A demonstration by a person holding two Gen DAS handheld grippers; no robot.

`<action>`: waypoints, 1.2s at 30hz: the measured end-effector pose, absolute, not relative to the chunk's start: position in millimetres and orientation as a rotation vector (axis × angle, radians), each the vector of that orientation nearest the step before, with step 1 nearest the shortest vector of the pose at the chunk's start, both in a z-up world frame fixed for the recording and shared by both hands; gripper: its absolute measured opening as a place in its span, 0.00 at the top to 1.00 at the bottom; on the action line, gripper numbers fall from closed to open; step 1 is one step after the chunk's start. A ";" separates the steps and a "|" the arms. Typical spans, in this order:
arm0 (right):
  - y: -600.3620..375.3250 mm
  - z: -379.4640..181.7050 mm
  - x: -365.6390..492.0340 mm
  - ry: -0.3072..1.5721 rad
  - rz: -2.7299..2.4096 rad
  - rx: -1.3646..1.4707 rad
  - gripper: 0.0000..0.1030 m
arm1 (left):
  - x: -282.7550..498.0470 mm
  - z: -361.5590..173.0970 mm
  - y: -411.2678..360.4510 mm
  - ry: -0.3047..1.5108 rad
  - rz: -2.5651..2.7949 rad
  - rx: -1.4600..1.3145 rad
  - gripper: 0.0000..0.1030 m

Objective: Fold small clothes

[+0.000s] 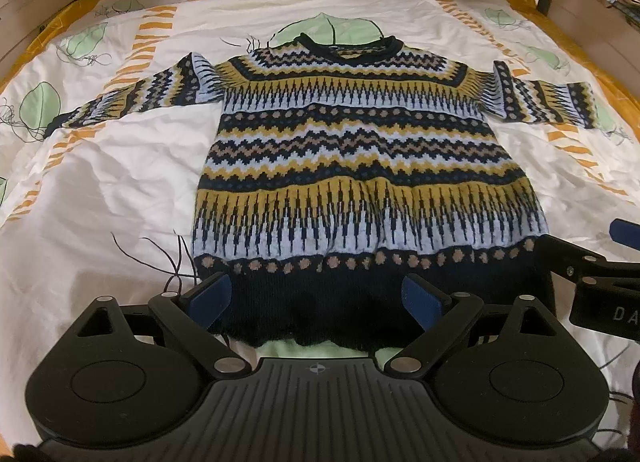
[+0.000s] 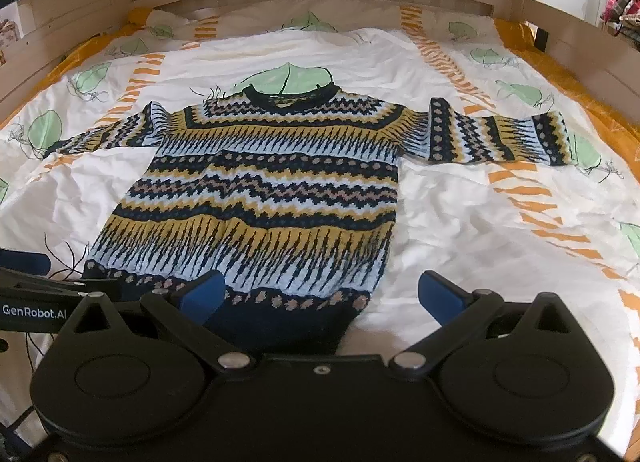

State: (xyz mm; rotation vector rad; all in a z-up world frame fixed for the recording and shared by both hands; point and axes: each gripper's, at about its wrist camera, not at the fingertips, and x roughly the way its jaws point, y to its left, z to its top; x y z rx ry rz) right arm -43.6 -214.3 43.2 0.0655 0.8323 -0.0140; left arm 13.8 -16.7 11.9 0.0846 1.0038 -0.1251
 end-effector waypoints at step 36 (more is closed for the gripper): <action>-338.4 17.0 120.3 0.767 -0.234 0.161 0.11 | 201.0 17.3 -39.6 0.776 -0.249 0.134 0.10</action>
